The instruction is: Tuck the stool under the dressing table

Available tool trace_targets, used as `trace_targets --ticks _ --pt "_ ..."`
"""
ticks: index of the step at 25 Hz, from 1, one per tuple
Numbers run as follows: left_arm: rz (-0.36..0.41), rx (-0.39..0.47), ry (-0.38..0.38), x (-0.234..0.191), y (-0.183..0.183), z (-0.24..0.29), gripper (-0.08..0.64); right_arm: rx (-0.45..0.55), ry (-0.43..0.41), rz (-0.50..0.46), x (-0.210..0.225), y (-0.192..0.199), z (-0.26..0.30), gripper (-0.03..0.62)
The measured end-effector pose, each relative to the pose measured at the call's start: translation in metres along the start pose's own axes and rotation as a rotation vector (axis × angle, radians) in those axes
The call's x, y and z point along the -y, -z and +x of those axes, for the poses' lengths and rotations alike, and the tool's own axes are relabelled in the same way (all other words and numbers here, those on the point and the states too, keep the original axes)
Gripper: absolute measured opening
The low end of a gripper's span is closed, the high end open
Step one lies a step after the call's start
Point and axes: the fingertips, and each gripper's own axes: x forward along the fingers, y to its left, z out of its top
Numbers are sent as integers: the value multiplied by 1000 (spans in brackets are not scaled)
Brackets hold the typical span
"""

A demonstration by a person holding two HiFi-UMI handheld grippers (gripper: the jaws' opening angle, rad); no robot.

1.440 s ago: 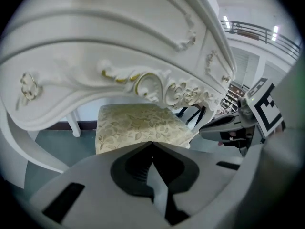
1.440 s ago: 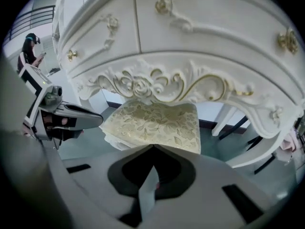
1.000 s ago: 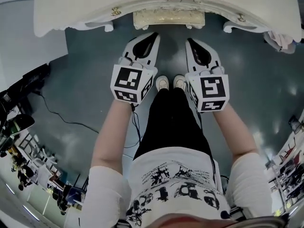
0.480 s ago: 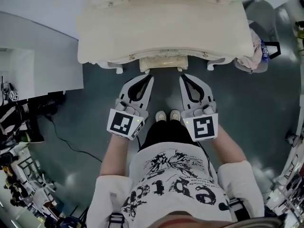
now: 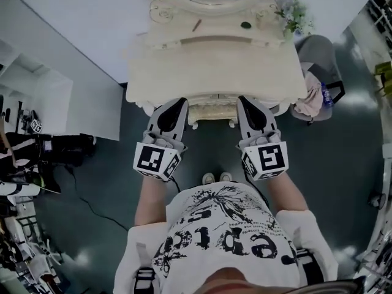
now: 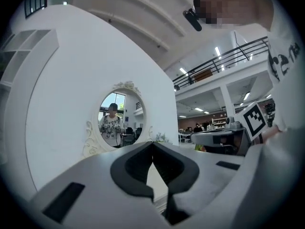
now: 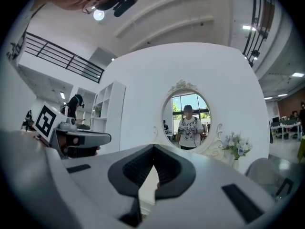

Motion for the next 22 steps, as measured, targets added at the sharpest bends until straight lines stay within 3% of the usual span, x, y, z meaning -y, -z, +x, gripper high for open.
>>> trace_targets --ticks 9,16,22 --pt "4 40 -45 -7 -47 -16 20 51 -13 -22 1 -43 -8 17" --pt "-12 6 -48 -2 -41 -21 20 12 -65 -9 -4 -30 -14 17" --pt "-10 27 -39 3 -45 -22 20 16 -84 -32 -3 -26 -17 17"
